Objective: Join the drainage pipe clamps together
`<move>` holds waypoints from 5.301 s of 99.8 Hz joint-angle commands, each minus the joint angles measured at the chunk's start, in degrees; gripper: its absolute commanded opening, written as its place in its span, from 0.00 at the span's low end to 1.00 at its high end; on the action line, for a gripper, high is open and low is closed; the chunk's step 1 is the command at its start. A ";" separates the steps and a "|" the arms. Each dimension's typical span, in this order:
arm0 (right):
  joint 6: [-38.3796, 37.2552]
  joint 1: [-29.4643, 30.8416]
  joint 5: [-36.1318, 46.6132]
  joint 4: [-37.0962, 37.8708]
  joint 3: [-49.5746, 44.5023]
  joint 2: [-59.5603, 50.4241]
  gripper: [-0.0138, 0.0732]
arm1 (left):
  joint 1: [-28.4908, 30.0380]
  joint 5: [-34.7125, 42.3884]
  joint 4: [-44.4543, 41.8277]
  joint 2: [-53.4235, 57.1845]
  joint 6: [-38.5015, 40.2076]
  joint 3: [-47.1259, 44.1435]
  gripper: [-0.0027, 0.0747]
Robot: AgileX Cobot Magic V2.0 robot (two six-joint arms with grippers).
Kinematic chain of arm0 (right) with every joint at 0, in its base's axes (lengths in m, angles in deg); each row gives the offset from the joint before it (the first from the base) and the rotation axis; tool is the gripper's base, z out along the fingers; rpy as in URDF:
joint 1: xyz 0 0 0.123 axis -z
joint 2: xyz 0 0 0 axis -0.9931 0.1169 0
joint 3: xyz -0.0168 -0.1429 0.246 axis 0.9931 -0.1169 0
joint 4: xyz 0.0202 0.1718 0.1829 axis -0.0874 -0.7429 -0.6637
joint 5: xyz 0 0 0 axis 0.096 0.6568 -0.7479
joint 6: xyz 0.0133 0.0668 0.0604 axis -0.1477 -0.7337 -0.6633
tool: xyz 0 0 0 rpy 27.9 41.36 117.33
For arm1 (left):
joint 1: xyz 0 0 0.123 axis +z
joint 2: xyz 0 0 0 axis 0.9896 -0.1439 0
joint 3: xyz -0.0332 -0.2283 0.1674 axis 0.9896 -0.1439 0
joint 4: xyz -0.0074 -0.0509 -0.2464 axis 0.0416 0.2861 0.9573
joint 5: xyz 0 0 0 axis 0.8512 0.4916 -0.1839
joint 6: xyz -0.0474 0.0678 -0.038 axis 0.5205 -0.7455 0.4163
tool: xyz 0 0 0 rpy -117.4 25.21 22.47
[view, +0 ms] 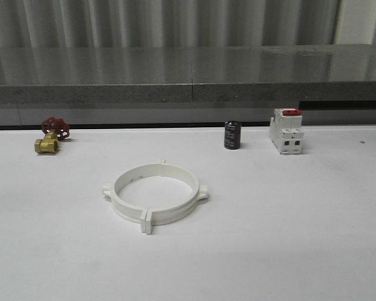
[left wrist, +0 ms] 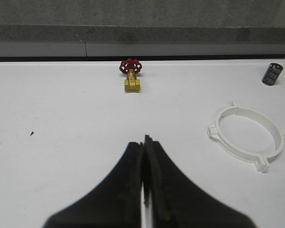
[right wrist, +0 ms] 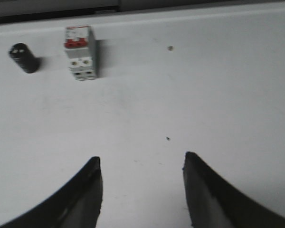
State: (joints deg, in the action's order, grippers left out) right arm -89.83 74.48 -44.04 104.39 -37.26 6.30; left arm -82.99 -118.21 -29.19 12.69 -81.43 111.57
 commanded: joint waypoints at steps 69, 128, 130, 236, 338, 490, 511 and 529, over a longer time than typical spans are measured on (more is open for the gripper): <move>2.51 2.92 2.24 2.53 -15.02 -28.80 0.08 | 0.03 3.85 1.06 -0.39 -0.05 1.39 0.01; 2.51 2.92 2.24 2.53 -15.02 -28.80 0.08 | 0.03 3.85 1.06 -0.39 -0.05 1.39 0.01; 2.51 2.92 2.24 2.53 -15.02 -28.80 0.08 | 0.03 3.85 1.06 -0.39 -0.05 1.39 0.01; 21.42 6.62 27.00 -12.29 -39.44 -53.66 0.08 | 0.03 3.85 1.06 -0.39 -0.05 1.39 0.01; 21.36 9.40 41.15 -15.45 -51.81 -59.87 0.08 | 0.03 3.85 1.06 -0.39 -0.05 1.39 0.01; 21.36 9.40 41.15 -15.45 -51.81 -59.87 0.08 | -3.39 32.34 -9.27 14.70 5.04 -23.38 0.01; 21.36 9.40 41.15 -15.45 -51.81 -59.87 0.08 | -3.39 40.15 -12.97 17.21 10.75 -30.64 0.01; 21.36 9.40 41.19 -15.45 -51.81 -59.87 0.08 | -3.39 38.82 -12.97 17.21 10.75 -30.51 0.01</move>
State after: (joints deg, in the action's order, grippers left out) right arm -69.00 83.50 -7.97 88.94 -89.98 -52.45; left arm -85.90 -84.34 -42.05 28.44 -71.40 83.53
